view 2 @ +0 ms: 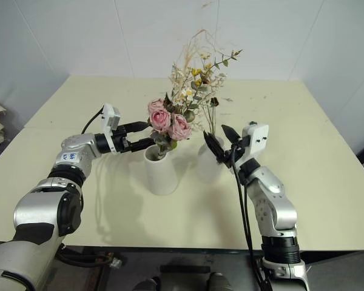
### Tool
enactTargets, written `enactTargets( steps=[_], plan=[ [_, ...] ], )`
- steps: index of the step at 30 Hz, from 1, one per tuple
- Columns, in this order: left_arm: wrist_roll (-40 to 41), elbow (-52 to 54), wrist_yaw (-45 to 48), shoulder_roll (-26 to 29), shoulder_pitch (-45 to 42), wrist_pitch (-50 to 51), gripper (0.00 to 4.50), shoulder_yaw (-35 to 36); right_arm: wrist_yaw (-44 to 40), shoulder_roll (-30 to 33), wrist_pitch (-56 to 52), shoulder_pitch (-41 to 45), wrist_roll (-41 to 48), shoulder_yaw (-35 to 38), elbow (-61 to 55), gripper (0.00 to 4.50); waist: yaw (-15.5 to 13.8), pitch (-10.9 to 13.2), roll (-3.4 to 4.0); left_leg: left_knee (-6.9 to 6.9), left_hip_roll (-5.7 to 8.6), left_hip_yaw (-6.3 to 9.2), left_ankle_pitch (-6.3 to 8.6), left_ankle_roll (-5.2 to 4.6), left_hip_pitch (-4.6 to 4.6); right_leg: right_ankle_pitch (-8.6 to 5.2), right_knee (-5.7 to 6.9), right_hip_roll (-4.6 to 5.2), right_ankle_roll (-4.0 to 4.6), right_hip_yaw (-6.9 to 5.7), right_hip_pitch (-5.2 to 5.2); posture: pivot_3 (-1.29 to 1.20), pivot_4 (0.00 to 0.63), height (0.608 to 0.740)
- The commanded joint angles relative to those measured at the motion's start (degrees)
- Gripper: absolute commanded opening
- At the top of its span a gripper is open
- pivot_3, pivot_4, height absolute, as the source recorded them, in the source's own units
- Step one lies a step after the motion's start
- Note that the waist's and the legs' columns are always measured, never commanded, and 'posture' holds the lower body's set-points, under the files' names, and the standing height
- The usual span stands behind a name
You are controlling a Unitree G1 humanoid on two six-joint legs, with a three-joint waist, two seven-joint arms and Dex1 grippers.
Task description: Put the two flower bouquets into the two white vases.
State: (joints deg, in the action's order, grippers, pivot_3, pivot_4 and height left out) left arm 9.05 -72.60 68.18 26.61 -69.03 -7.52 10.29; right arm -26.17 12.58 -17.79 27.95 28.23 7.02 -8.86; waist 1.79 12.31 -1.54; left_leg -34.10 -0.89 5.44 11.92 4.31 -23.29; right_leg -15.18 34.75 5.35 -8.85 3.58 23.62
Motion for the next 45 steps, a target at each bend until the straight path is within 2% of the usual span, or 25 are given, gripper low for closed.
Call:
enactTargets(
  steps=[1,11,16,29,34,41,43,45],
  plan=[
    [0.4,0.9,-0.2,0.6,-1.1,-0.2,4.50,0.9,-0.1,1.4,-0.8,-1.4,1.1,0.2,-5.9,4.47,0.0,0.0,0.00,0.00,0.00,0.00,0.00,0.00,0.00,0.00,-0.02,0.00,0.00,0.00,0.00,0.00,0.150,0.740],
    [0.3,0.7,-0.3,0.4,-1.3,-0.2,4.50,1.0,-1.0,10.0,-8.2,-10.7,6.2,3.4,-20.0,4.47,-0.2,0.0,0.00,-0.01,0.00,0.00,0.00,0.00,0.00,-0.01,-0.17,0.01,0.00,0.00,-0.02,0.00,0.150,0.740],
    [0.3,0.7,-0.3,0.4,-1.5,-0.2,4.50,1.1,-2.4,15.5,-11.6,-16.3,11.0,8.0,-24.9,4.47,-0.3,0.0,-0.01,-0.01,0.00,0.01,0.00,0.00,0.00,-0.01,-0.19,0.01,0.01,0.00,-0.03,0.00,0.150,0.740],
    [0.2,0.6,-0.5,0.3,-1.6,-0.1,4.50,1.1,-2.7,23.5,-12.7,-20.3,13.4,17.6,-23.5,4.47,-0.3,0.0,-0.01,-0.02,0.01,0.00,0.00,0.00,0.00,-0.01,-0.26,0.02,0.01,0.00,-0.07,0.00,0.150,0.740],
    [0.3,0.7,-0.6,0.7,-1.5,-0.1,4.50,1.2,-2.4,24.9,-13.4,-21.4,12.9,18.6,-22.5,4.47,-0.2,0.0,-0.02,-0.02,0.00,0.00,0.00,0.00,0.02,-0.01,-0.25,0.01,0.01,0.00,-0.07,0.00,0.150,0.740],
    [0.6,1.6,1.5,3.8,-0.4,0.4,4.50,1.5,-3.7,28.8,-16.4,-24.3,14.6,21.1,-23.2,4.47,-0.2,0.0,-0.02,-0.02,0.00,0.00,0.00,0.00,0.01,-0.01,-0.26,0.01,0.01,0.00,-0.07,0.00,0.150,0.740],
    [1.6,2.5,5.3,6.3,0.4,0.5,4.50,2.1,-5.7,31.3,-17.7,-25.3,15.3,22.3,-23.2,4.47,-0.2,0.0,-0.02,-0.02,0.00,0.00,0.00,0.00,0.01,-0.01,-0.26,0.01,0.01,0.00,-0.07,0.00,0.150,0.740],
    [2.9,4.1,13.1,9.5,2.1,2.7,4.50,2.3,-8.2,34.2,-19.6,-26.3,16.8,23.8,-23.1,4.47,0.1,0.0,-0.01,-0.02,0.00,-0.01,0.00,0.00,0.01,-0.01,-0.26,0.01,0.02,0.00,-0.07,0.00,0.150,0.740]
  ],
)
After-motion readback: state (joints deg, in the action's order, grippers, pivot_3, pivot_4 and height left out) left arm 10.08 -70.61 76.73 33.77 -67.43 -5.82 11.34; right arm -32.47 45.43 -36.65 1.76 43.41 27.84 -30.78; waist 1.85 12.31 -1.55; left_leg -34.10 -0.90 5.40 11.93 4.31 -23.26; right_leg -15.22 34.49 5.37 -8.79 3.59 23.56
